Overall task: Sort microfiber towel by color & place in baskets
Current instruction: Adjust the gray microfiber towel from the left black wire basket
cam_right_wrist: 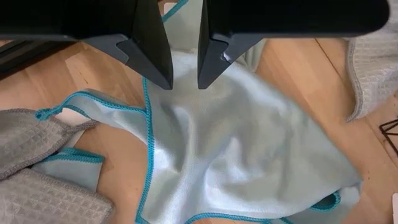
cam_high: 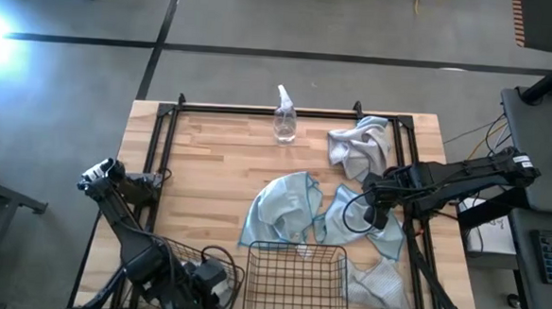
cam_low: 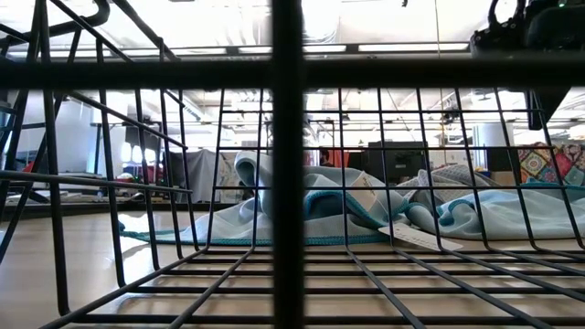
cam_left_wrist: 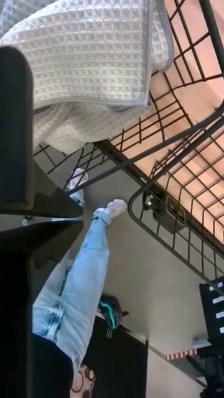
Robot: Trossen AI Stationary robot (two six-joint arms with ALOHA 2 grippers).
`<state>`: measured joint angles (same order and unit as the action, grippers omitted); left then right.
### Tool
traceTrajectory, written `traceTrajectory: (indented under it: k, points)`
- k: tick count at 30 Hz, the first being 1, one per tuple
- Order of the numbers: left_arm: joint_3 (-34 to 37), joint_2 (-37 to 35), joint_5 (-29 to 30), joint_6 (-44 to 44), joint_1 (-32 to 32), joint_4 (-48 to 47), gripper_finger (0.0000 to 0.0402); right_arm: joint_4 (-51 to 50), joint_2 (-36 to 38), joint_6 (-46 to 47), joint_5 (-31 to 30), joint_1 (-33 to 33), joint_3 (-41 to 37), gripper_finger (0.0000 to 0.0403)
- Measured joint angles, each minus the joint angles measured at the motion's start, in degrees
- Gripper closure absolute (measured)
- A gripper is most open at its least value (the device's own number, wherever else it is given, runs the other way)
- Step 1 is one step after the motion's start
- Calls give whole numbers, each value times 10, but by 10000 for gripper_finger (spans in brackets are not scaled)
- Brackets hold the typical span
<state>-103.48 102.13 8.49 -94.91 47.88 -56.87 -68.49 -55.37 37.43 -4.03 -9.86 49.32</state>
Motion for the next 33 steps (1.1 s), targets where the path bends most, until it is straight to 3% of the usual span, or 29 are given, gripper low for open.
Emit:
traceTrajectory:
  k: [7, 14, 23, 33]
  points:
    - [1, 18, 4, 4, -8, -20, 401, 0, 0, -14, 0, 0, 0, 335]
    - [1, 73, -5, 63, -27, -56, 401, -2, 0, -20, 0, 0, 0, 335]
    - [2, 124, -18, 103, -44, -145, 402, -4, 0, -41, 3, 0, 0, 335]
    - [4, 125, 29, 143, -68, -171, 402, -5, 0, -51, 15, 0, 0, 335]
